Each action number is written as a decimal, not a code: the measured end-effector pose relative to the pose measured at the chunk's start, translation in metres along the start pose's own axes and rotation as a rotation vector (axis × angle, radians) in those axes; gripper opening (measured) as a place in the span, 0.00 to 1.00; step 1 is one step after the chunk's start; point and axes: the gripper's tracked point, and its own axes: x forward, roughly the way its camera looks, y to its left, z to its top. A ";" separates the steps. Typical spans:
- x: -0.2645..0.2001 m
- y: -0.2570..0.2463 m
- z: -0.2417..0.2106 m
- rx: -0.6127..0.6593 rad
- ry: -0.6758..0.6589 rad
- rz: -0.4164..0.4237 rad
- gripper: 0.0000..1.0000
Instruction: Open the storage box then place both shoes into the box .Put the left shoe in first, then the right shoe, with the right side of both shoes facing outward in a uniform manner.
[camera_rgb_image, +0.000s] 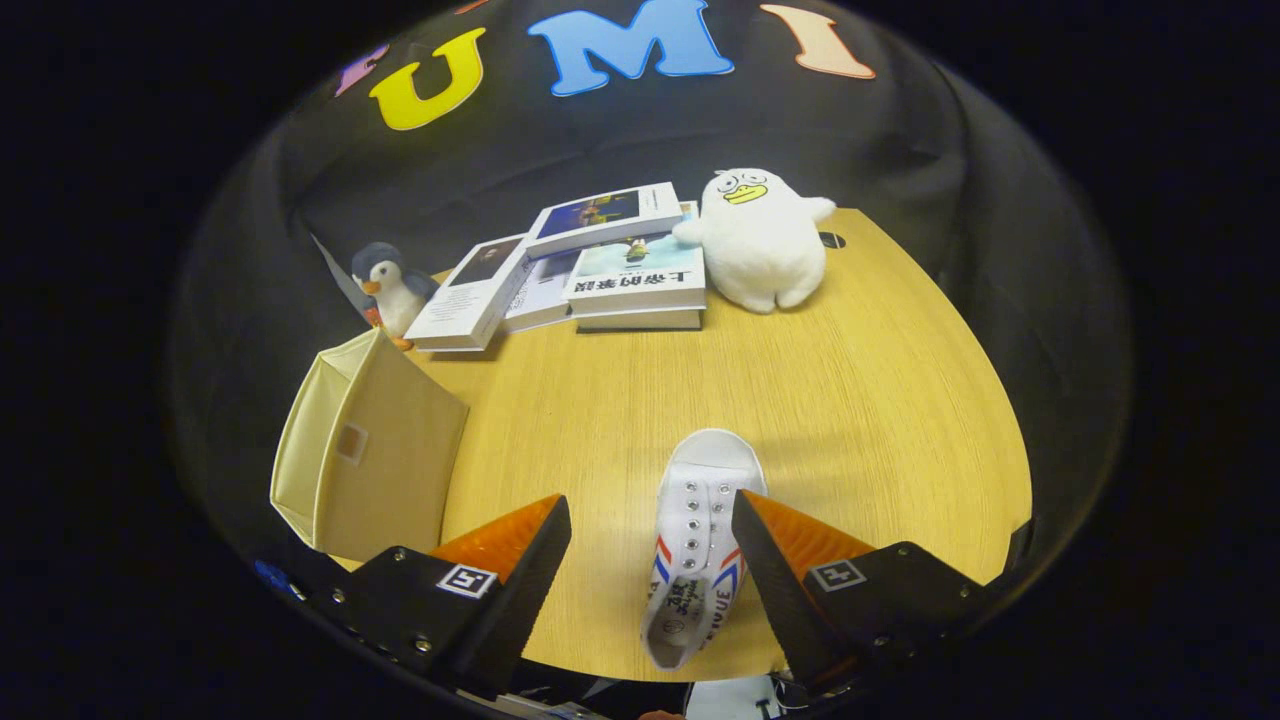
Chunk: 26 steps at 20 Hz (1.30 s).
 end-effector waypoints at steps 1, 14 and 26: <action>0.004 -0.008 -0.004 0.012 0.010 -0.010 0.98; 0.046 -0.066 -0.068 0.046 0.188 -0.118 0.98; 0.062 -0.051 -0.078 0.153 0.231 -0.061 0.73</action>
